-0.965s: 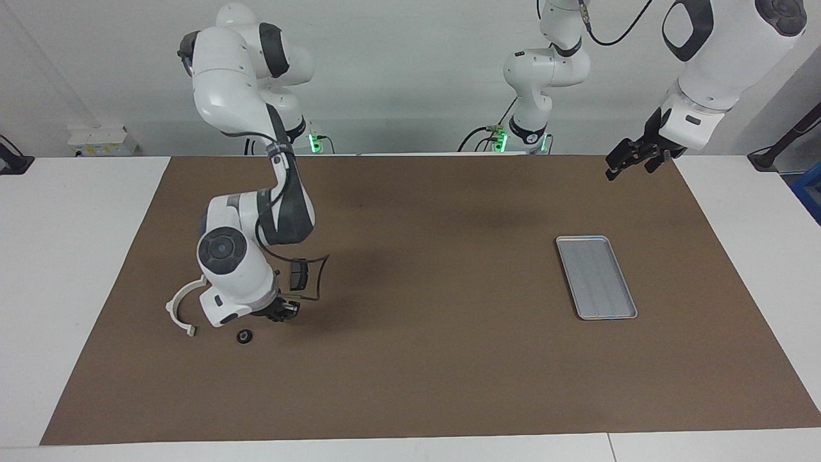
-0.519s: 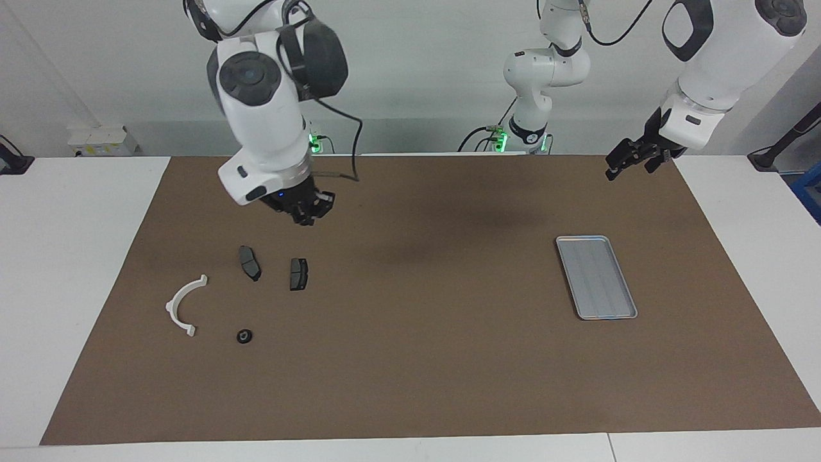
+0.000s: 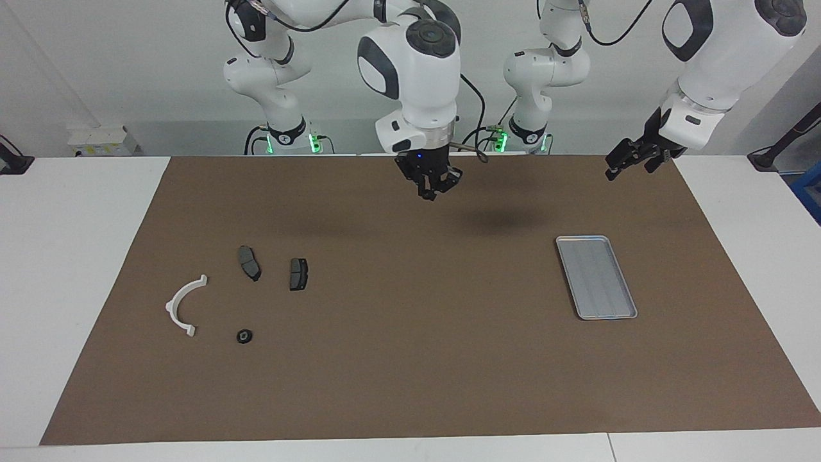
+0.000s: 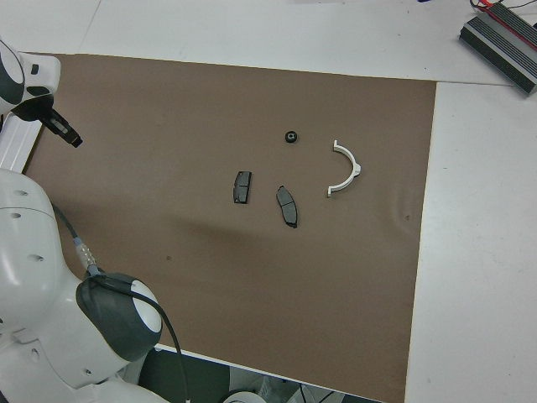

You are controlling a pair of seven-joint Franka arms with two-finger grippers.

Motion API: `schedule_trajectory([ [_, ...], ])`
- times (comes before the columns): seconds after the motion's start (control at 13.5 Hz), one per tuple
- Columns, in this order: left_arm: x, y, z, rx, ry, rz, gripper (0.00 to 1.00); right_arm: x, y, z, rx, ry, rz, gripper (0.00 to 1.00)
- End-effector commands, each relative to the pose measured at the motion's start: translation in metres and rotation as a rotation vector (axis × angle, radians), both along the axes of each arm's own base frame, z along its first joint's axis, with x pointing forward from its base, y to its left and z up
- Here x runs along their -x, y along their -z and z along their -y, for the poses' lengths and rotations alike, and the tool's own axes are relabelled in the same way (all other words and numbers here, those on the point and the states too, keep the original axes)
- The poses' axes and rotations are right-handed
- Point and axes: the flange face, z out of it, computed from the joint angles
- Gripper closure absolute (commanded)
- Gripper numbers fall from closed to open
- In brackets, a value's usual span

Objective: Pick bearing gear from pile to tray
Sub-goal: 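Carry the black gear with the right gripper toward the table center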

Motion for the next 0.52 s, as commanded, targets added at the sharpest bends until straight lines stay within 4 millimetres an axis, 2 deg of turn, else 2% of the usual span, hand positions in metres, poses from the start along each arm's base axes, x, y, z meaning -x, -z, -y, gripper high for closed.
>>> schedule_trajectory([
  [0.0, 0.003, -0.001, 0.000, -0.010, 0.001, -0.008, 0.00, -0.001, 0.055, -0.014, -0.005, 0.062, -0.005, 1.00],
  [0.15, 0.003, -0.001, 0.000, -0.010, 0.001, -0.008, 0.00, 0.007, 0.118, -0.047, 0.063, 0.065, -0.003, 1.00],
  [0.22, 0.003, -0.001, 0.000, -0.010, 0.001, -0.008, 0.00, 0.003, 0.140, -0.054, 0.071, 0.084, 0.023, 1.00],
  [0.45, 0.003, -0.001, 0.000, -0.010, 0.001, -0.008, 0.00, -0.007, 0.175, -0.057, 0.042, 0.098, 0.048, 1.00],
])
